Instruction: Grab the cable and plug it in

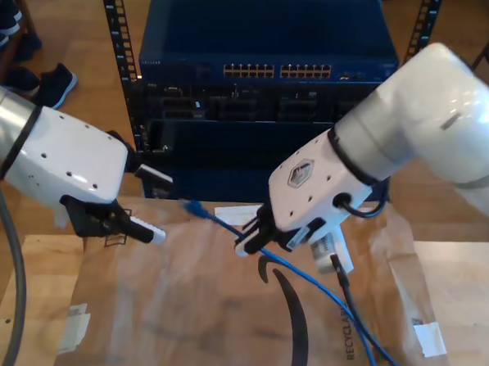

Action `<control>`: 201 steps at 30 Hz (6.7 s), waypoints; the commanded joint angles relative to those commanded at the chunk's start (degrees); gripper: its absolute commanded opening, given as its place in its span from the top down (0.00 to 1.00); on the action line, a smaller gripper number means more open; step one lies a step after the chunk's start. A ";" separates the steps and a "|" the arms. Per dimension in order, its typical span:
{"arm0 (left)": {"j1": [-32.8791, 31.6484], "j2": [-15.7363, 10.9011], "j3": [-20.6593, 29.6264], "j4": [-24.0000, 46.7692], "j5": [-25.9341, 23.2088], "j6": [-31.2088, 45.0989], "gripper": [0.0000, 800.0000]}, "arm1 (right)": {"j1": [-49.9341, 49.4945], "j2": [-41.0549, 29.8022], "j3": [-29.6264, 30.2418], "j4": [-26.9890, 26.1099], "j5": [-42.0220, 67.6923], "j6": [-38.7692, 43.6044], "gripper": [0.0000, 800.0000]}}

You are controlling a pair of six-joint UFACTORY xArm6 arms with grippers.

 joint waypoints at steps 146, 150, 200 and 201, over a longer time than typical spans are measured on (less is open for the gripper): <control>9.49 27.34 -2.11 -16.53 37.36 -20.66 0.97 | 38.59 -20.75 19.96 -3.08 -70.42 -16.70 0.28; 9.49 27.25 -2.11 -16.44 37.27 -20.57 0.96 | 38.59 -20.75 20.22 -3.08 -70.95 -16.70 0.39; 8.53 26.90 -2.11 -16.62 37.45 -20.40 0.65 | 38.77 -19.60 20.31 -2.99 -72.44 -16.53 0.97; 8.53 26.90 -2.11 -16.70 37.45 -20.22 0.46 | 38.77 -19.60 20.40 -2.99 -72.44 -16.53 0.98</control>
